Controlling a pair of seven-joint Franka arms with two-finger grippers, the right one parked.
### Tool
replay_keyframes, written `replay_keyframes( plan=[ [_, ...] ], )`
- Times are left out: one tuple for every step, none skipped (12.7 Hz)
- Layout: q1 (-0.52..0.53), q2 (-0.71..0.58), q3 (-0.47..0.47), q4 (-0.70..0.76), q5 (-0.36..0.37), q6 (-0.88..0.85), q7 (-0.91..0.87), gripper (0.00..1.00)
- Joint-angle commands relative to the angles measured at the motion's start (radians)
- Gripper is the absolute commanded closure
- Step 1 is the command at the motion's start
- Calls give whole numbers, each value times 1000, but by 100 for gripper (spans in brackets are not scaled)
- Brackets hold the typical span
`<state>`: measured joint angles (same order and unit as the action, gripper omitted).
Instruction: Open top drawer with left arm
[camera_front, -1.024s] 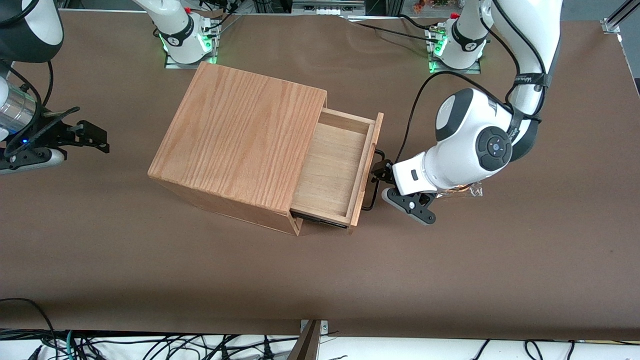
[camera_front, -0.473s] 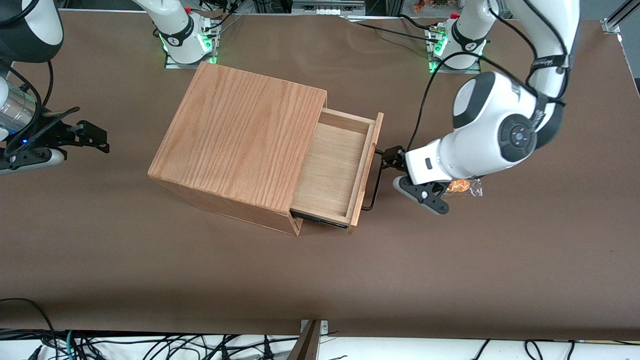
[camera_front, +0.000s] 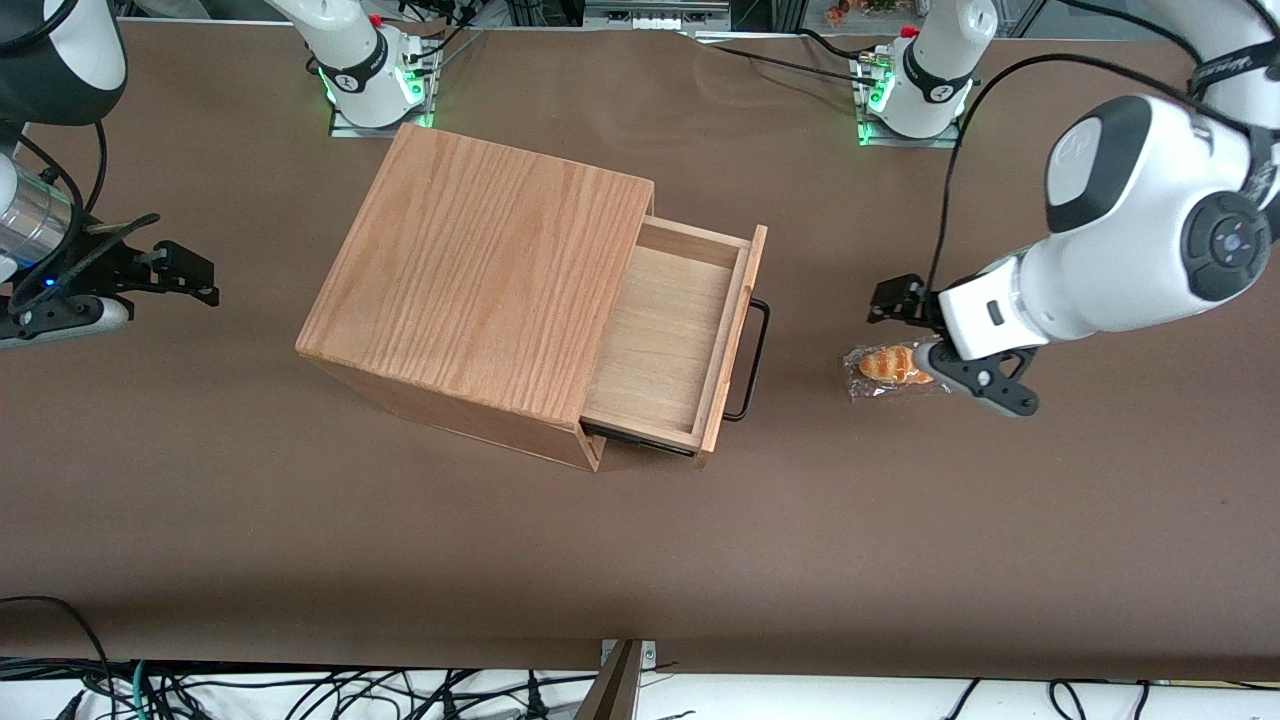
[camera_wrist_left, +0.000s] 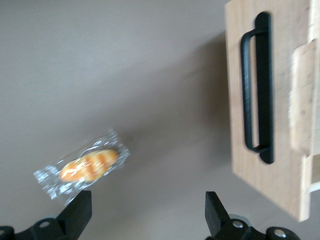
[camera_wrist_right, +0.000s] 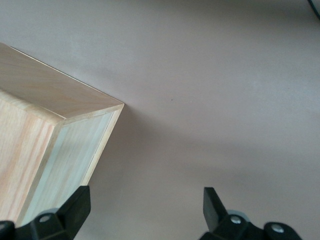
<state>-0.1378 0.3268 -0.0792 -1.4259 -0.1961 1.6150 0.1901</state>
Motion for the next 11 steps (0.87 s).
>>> replay_keyframes(
  plan=[
    [33, -41, -5, -4, 79, -47, 5, 0],
    [50, -66, -2, -13, 96, -44, -4, 0],
    [73, -93, -2, -36, 110, -41, -38, 0],
    [78, -136, -2, -88, 112, -32, -84, 0],
    [79, -179, -1, -161, 115, 11, -125, 0],
    [79, -239, -2, -248, 154, 76, -135, 0],
    [79, -283, -4, -325, 185, 130, -135, 0],
    [81, -311, -4, -375, 184, 138, -136, 0],
    [89, -308, -4, -374, 191, 140, -127, 0],
    [92, -313, -4, -367, 204, 140, -132, 0],
    [99, -319, -5, -363, 225, 132, -130, 0]
  ],
)
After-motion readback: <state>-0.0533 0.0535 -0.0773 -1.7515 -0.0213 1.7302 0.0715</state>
